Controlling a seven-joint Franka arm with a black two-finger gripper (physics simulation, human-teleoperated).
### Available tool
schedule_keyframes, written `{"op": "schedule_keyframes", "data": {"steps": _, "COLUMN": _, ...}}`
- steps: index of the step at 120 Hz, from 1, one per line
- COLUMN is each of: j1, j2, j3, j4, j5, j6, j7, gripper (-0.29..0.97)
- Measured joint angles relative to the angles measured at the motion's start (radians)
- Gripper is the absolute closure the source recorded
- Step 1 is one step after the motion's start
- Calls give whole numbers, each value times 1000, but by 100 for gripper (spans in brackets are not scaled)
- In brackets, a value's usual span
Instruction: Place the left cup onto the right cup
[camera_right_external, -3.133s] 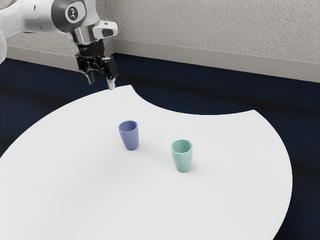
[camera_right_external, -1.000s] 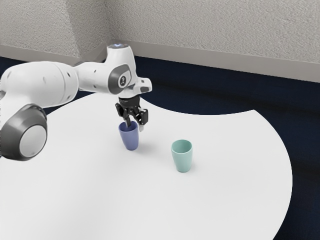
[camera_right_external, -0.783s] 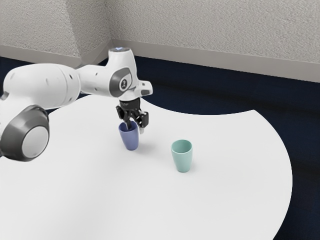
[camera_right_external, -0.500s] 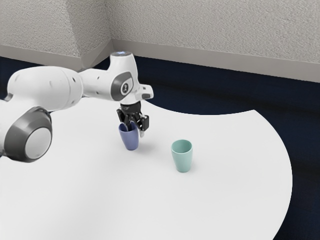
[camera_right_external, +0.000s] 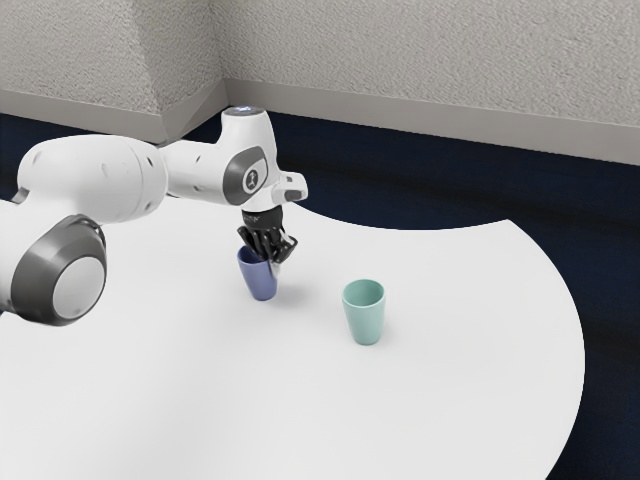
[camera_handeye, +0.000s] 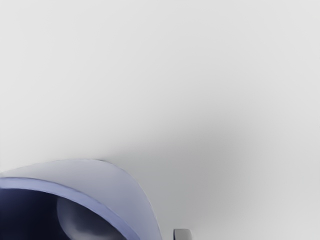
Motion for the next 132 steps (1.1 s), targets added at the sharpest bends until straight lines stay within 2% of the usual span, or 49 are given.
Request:
{"op": "schedule_keyframes", "data": {"steps": 67, "j1": 0, "j2": -22, "j3": 1, "j4": -4, "j5": 0, "j6": -3, "j7": -8, "gripper": 78}}
{"op": "schedule_keyframes", "data": {"steps": 132, "j1": -32, "j2": -163, "j3": -5, "j4": -11, "j5": 18, "j6": -105, "j7": -15, "gripper": 78}}
